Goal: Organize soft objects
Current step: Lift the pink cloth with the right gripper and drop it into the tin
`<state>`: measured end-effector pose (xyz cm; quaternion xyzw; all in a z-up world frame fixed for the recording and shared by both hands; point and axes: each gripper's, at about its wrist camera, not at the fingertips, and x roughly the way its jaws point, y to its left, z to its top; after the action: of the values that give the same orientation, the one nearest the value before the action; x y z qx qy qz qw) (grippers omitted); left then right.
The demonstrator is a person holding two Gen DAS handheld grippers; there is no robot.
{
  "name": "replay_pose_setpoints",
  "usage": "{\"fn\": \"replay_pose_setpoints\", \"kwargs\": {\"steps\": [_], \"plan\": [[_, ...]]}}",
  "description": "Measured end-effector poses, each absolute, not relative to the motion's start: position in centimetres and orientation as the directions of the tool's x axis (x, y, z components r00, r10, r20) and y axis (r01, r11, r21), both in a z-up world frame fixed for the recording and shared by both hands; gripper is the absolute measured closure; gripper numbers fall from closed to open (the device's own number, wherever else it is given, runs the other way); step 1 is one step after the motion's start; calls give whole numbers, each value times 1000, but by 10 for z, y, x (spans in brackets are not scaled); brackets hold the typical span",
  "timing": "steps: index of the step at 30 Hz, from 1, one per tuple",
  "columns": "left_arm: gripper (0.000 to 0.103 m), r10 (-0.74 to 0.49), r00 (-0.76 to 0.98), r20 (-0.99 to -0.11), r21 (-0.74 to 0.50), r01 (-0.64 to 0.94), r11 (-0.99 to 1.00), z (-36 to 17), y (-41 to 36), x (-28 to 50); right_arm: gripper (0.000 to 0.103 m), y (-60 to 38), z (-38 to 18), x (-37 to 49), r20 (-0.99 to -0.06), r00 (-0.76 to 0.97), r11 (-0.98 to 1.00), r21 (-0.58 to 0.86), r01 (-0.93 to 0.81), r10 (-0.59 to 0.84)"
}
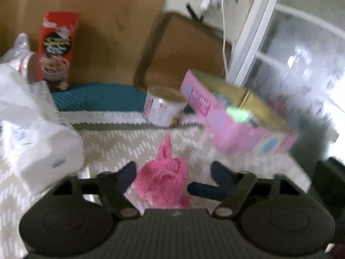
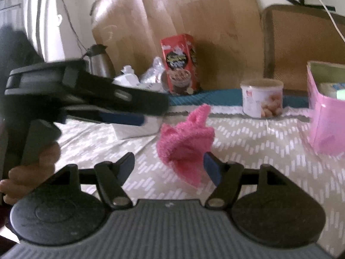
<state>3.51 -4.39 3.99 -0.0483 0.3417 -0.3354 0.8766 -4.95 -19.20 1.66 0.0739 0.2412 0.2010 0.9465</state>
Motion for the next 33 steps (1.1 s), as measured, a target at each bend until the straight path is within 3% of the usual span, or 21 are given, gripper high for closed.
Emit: {"fn": "replay_pose_setpoints", "kwargs": {"steps": [1,2,3,4,5,8,21,24,26,28,33], "plan": [[54,-603,539,-588,-304,543,783,36,-48,39,31,-192,16,-46,-444,799,913,242,-329,406],[54,-574,550,-607,-287,522,803,32,-51,43,39,-192,14,-43,-463,792,916,248,-316,399],[55,-578,551,-602,-300,515,803,31,-50,43,68,-193,13,-40,-482,784,918,257,-302,392],[55,-592,542,-596,-335,502,797,31,-45,43,86,-194,10,-37,-498,774,919,267,-292,391],[55,-607,530,-592,-369,491,789,30,-42,43,92,-195,9,-35,-513,766,920,278,-277,386],[55,-641,493,-588,-424,488,763,27,-42,37,93,-201,10,-45,-504,767,913,306,-270,396],[55,-737,321,-595,-384,692,611,28,-156,15,92,-268,17,-111,-501,827,948,297,-112,254],[50,-732,314,-605,-352,718,600,24,-176,16,92,-283,16,-117,-507,831,948,308,-75,231],[50,-726,306,-616,-337,731,593,15,-186,20,91,-292,17,-112,-522,812,944,314,-103,262],[46,-754,339,-562,-288,775,563,5,-186,16,92,-300,15,-100,-560,772,937,324,-128,299],[45,-757,354,-548,-261,788,557,2,-182,11,91,-316,11,-98,-551,756,913,378,-152,354]]}}
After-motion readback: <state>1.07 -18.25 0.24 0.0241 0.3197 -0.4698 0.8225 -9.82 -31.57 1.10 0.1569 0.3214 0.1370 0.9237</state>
